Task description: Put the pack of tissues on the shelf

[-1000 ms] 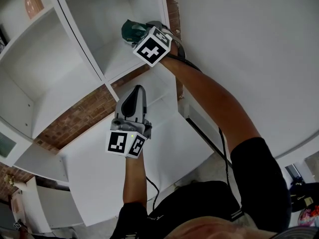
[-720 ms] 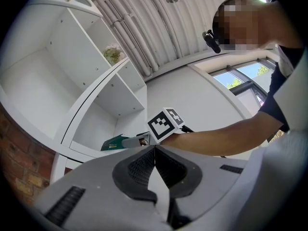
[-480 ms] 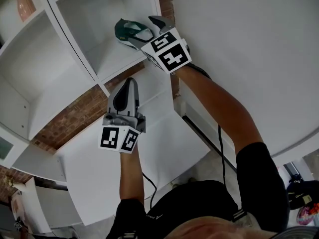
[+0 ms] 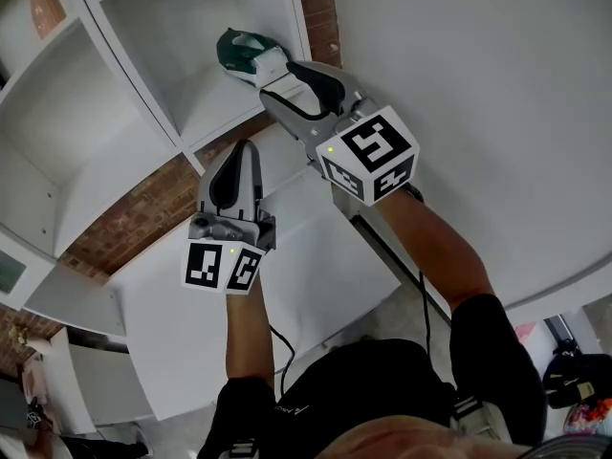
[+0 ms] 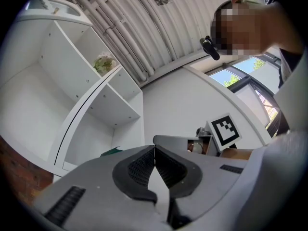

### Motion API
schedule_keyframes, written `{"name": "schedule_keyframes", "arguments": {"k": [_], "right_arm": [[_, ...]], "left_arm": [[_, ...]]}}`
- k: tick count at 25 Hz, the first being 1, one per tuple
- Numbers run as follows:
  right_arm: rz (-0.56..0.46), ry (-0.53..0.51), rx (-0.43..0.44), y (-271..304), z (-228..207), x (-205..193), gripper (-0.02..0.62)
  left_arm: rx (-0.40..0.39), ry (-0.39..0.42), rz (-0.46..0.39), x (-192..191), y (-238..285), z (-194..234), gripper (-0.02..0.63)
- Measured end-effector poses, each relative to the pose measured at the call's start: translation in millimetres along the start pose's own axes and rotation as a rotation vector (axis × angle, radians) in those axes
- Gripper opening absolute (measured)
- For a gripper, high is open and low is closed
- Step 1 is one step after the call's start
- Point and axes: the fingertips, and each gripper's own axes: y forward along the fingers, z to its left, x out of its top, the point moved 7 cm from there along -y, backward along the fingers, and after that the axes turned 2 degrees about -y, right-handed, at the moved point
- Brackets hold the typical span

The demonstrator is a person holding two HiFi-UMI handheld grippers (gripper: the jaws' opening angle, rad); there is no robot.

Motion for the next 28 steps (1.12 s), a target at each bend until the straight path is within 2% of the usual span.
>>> {"name": "schedule_keyframes", "arguments": {"k": [6,12,21,28], "right_arm": [[-0.073,0.015,0.028,-36.9,29.2,-8.0,0.104],[-0.119,0.051,-0.01,-76.8,44.5,-25.1,0.009],[-0.124,0.191,0.017,-106.9,56.4,-49.8,0.002],[-0.131,0.179,0.017,-113.9,62.0,-53.5,0.0]], "left_arm": [[0.008,0.037,-0.013,8.2,-6.6,-15.1,0.0],[0.027,0.023,-0.02,7.8,-18.1,-31.0,0.0],[0.029,0.007,0.002,-0.2,-29.6,-51.3,0.0],[0.035,0.023,0.016,-1.9,-32.4,-55.3,0.0]]}}
